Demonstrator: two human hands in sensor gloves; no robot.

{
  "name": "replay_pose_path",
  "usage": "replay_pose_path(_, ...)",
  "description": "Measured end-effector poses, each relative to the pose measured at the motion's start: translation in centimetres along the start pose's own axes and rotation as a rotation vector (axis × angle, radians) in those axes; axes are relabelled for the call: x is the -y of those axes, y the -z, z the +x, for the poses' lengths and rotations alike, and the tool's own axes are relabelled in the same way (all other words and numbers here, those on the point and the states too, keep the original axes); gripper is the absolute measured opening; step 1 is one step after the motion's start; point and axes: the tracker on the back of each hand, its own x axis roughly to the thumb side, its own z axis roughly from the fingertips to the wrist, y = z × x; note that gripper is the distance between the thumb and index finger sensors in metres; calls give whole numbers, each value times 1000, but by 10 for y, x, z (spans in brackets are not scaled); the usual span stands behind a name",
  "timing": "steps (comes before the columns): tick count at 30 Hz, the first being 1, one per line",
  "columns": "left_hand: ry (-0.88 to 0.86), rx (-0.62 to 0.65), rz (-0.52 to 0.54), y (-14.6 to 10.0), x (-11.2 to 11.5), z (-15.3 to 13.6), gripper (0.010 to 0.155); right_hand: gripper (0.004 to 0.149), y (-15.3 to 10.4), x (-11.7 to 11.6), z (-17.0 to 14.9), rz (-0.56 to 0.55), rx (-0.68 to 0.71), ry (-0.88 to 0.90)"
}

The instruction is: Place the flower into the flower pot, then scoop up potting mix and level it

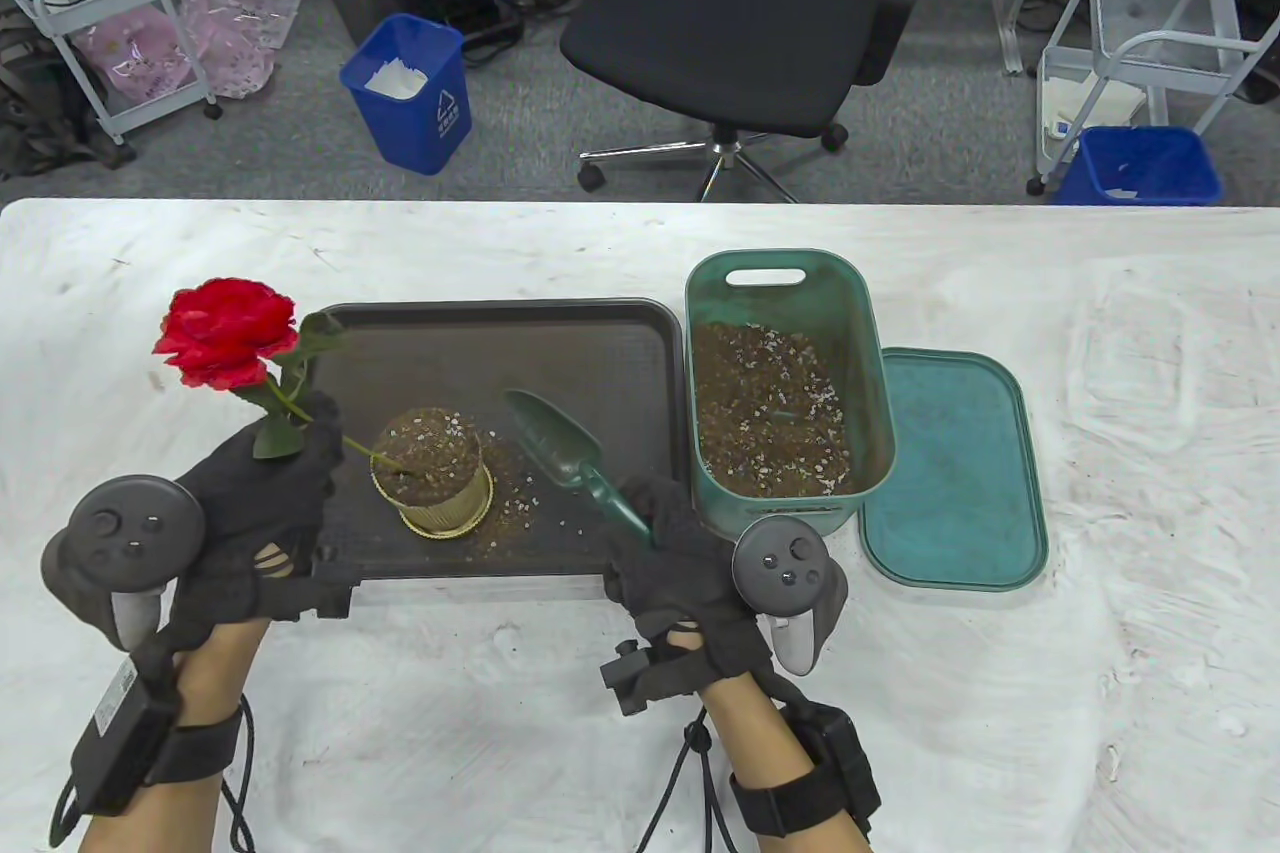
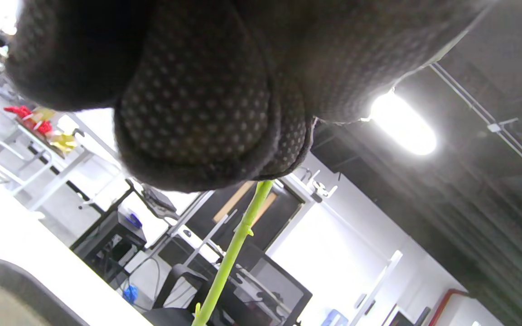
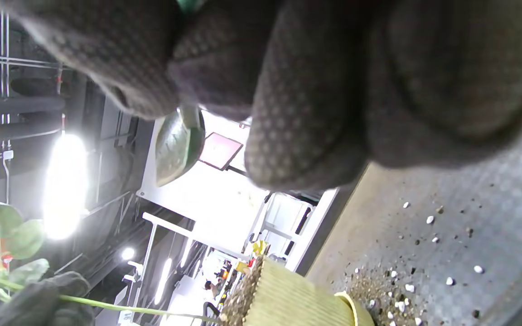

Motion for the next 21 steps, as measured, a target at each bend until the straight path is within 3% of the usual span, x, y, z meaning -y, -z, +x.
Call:
replay_pose_path(6,127,32,-10,26,0,29,41,51,1,5,-5,-12,-27,43)
replay_pose_path(13,258,-19,22,58,14,36,42,47,2,1,-13,95,-79,120)
replay_pose_path(21,179,-3,64,71,7,33,42,45,2,-2,-14,77,-89,108)
